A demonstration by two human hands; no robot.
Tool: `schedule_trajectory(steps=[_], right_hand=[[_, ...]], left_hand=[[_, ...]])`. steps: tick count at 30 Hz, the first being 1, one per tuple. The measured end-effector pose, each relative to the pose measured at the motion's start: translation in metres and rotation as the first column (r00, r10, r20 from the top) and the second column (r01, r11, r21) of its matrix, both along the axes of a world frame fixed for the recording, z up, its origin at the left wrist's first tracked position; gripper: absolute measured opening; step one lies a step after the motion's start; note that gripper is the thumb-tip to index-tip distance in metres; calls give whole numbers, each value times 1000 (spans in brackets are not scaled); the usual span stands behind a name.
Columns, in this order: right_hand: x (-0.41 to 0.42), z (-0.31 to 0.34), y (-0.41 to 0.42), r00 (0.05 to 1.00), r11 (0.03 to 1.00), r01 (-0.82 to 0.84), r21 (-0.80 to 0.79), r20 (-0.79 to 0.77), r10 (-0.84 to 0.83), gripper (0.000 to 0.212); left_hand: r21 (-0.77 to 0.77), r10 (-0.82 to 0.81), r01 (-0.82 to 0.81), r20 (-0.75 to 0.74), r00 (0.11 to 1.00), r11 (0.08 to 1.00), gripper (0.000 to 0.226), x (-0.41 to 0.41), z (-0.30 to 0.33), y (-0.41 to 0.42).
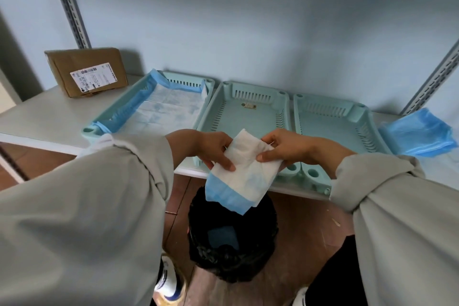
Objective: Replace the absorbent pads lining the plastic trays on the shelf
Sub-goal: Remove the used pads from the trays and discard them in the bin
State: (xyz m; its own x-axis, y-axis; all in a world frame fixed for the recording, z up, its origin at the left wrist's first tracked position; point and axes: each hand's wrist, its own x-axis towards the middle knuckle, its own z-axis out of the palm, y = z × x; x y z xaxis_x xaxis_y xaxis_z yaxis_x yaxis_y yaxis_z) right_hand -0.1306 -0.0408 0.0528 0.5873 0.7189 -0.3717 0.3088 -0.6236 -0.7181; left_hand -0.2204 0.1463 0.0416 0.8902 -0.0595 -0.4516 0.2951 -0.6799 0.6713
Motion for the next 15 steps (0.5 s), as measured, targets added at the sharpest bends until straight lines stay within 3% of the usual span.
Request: schedule_trajectory(steps=[5, 8, 15], right_hand=[[-12, -31, 4, 984, 993, -55, -103, 161, 71, 17], [-19, -57, 10, 955, 979, -83, -187, 266, 132, 20], [-35, -135, 26, 902, 944, -39, -327, 395, 174, 13]], left_hand=[[134, -23, 31, -61, 998, 990, 32, -2, -39, 1], [223, -51, 92, -182, 982, 970, 23, 0, -67, 3], [213, -30, 92, -278, 960, 973, 22, 6, -128, 11]])
